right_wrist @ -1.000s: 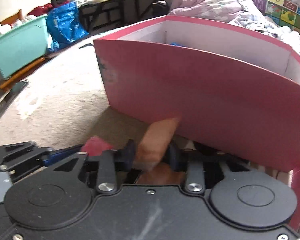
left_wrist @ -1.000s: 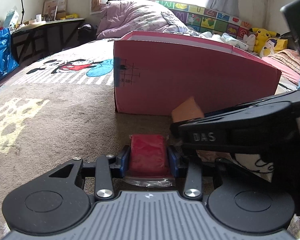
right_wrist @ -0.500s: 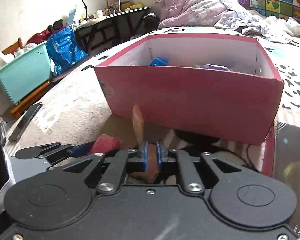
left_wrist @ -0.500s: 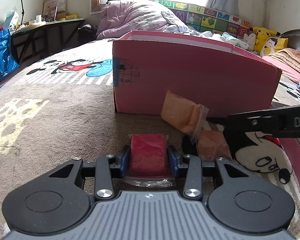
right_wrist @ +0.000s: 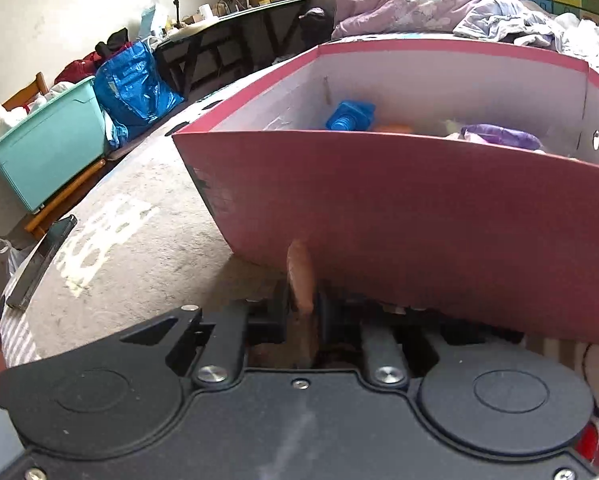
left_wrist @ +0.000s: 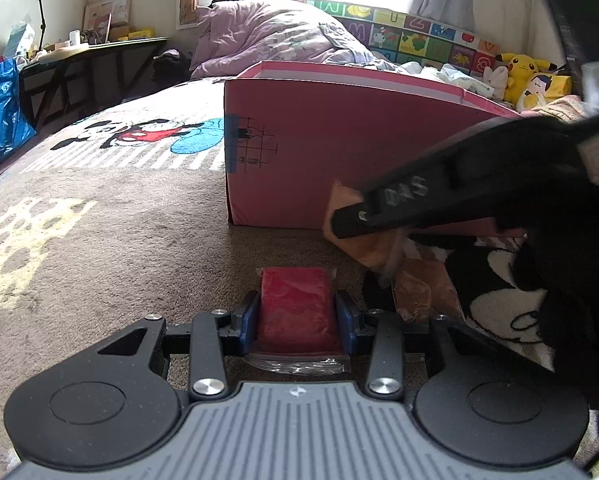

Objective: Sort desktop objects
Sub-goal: 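Grasp the orange clay bag beside the shoebox with the right tool, then lower the red bag into the shoebox and open the left tool while the right tool holds the orange bag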

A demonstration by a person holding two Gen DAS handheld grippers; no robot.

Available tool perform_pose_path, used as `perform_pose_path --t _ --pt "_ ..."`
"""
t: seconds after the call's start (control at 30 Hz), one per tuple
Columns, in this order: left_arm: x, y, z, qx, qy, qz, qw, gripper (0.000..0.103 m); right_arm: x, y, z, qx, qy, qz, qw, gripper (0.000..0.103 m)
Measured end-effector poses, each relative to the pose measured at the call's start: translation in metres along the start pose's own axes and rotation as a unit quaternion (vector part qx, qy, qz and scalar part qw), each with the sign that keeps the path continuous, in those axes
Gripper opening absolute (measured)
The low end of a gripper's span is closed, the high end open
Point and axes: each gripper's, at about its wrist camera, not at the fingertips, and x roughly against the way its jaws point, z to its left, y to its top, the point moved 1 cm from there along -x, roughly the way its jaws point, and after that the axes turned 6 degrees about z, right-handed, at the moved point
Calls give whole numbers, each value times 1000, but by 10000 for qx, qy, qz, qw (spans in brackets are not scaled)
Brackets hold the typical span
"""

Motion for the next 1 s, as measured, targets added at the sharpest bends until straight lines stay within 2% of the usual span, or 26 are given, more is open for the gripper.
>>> perform_pose_path --t 0.13,0.3,0.4,0.6,0.7,1.0 --pt "0 0 -1 -29 0 -14 10000 38 31 -13 -4 -86 76 -197 9997 14" --pt "1 1 -2 -43 10 -42 10000 38 86 -41 -22 -597 33 -577 9965 14" --pt "1 2 -5 -79 58 -66 9999 38 100 -61 -35 -898 -75 -547 9944 14" --pt "4 -2 -16 -238 175 -14 9996 39 82 -96 -40 -1129 -271 -107 9932 14" --pt "4 -5 -27 -518 409 -43 9978 42 80 -99 -36 -1030 -337 -193 9939 15" --pt "23 1 -34 -642 411 -149 9970 38 85 -106 -41 -886 -98 -568 9944 15"
